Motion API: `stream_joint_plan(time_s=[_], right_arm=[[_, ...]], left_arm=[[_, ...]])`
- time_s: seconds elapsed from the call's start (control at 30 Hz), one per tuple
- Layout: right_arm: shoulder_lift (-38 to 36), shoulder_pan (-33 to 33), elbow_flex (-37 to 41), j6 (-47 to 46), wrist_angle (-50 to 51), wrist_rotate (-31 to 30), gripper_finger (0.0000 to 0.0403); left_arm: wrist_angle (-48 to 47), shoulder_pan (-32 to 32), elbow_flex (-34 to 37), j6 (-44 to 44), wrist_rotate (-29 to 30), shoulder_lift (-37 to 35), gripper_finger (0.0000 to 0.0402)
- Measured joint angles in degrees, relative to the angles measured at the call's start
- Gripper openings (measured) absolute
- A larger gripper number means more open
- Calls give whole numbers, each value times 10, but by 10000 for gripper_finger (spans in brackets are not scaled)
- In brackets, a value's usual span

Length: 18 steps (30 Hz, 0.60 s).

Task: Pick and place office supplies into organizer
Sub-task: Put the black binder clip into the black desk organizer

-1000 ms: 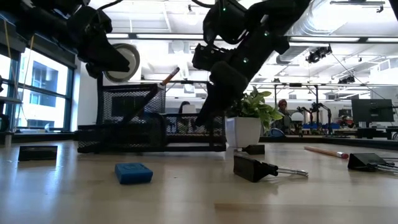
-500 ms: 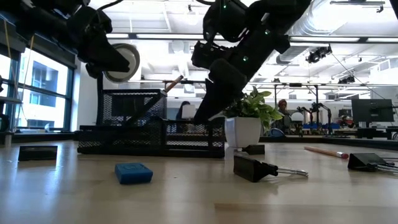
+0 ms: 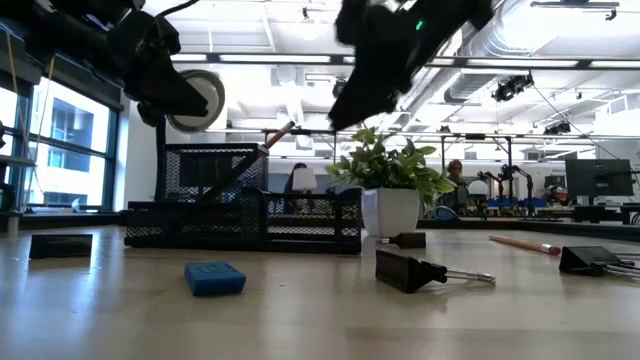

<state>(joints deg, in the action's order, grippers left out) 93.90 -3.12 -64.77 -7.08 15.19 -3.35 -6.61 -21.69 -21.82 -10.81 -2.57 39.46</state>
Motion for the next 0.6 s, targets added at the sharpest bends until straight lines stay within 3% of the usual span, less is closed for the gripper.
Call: stream_joint_plan(time_s=[0.3, 0.6], right_arm=[[-56, -60, 0, -62, 148, -122, 134], [-54, -75, 0, -249, 245, -127, 134]], left_arm=[[1, 0, 0, -4, 0, 0, 106], [7, 0, 0, -17, -15, 0, 106]])
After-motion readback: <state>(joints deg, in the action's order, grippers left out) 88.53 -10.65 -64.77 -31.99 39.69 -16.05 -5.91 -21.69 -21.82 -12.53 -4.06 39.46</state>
